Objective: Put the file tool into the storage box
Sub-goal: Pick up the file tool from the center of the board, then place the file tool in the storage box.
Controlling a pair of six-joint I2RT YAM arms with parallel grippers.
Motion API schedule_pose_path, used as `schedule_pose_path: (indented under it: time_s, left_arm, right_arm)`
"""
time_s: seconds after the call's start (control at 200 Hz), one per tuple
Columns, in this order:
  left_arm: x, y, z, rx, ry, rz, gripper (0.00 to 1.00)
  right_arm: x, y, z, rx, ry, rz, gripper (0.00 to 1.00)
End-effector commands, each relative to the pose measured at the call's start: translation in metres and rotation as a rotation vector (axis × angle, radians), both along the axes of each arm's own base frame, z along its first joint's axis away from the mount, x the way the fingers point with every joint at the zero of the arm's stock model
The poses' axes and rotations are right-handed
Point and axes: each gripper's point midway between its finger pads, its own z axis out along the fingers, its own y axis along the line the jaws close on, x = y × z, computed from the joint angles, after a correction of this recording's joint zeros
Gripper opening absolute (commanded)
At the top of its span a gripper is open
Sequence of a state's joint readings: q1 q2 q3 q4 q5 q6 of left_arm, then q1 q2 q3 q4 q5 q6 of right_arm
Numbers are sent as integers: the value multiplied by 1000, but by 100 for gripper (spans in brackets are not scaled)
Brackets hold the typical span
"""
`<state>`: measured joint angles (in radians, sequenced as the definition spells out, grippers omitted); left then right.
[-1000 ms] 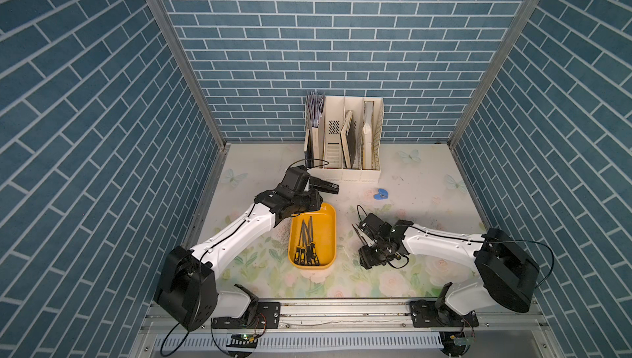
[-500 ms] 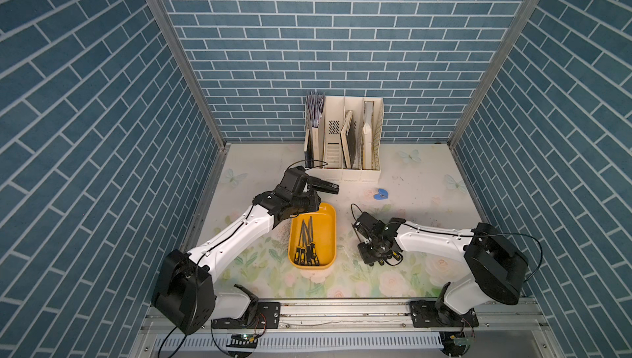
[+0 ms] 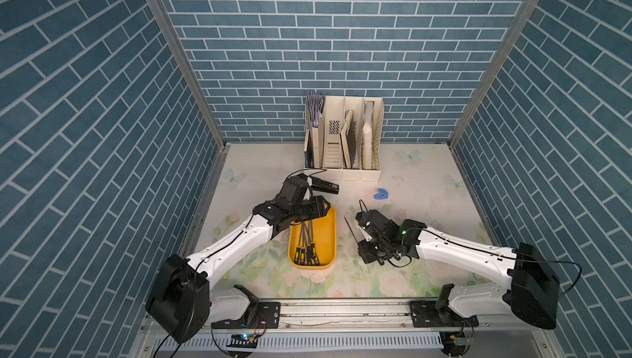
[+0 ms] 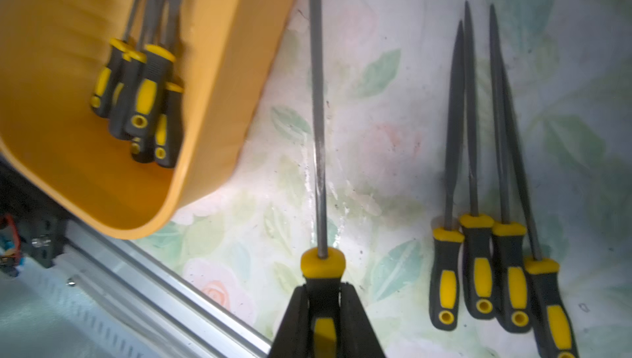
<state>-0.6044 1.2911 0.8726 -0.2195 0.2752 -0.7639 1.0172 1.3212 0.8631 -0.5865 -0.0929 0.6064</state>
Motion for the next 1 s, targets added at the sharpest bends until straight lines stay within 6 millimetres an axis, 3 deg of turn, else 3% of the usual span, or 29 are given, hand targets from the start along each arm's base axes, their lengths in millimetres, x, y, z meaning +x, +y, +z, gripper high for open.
schedule_pose_path:
  time_s: [0.0, 0.255, 0.415, 0.505, 0.655, 0.745, 0.81, 0.86, 0.935, 0.995]
  left_arm:
    - [-4, -19, 10, -108, 2, 16, 67]
    - [-10, -19, -12, -104, 57, 79, 68]
    - [-10, -19, -22, -82, 77, 94, 61]
    - [-10, -25, -23, -86, 80, 82, 49]
    - [-14, -30, -29, -54, 96, 64, 17]
    - [-15, -28, -30, -41, 98, 61, 2]
    - [-15, -26, -27, -25, 90, 57, 0]
    - [-14, -24, -23, -8, 80, 51, 0]
    - [-11, -18, -15, 11, 62, 46, 0]
    - [-6, -9, -6, 24, 48, 44, 0]
  right_arm:
    - [-3, 14, 13, 41, 25, -5, 14]
    - [-5, 40, 27, 111, 25, 13, 15]
    - [-6, 52, 38, 163, 24, 23, 16]
    - [-6, 55, 38, 167, 28, 26, 16]
    - [-3, 60, 40, 171, 26, 28, 18]
    - [-2, 64, 42, 174, 28, 31, 20]
    - [-2, 66, 44, 179, 29, 38, 27]
    - [-2, 67, 46, 186, 26, 45, 42]
    - [-3, 69, 53, 206, 19, 64, 53]
    - [-1, 66, 58, 212, 6, 67, 68]
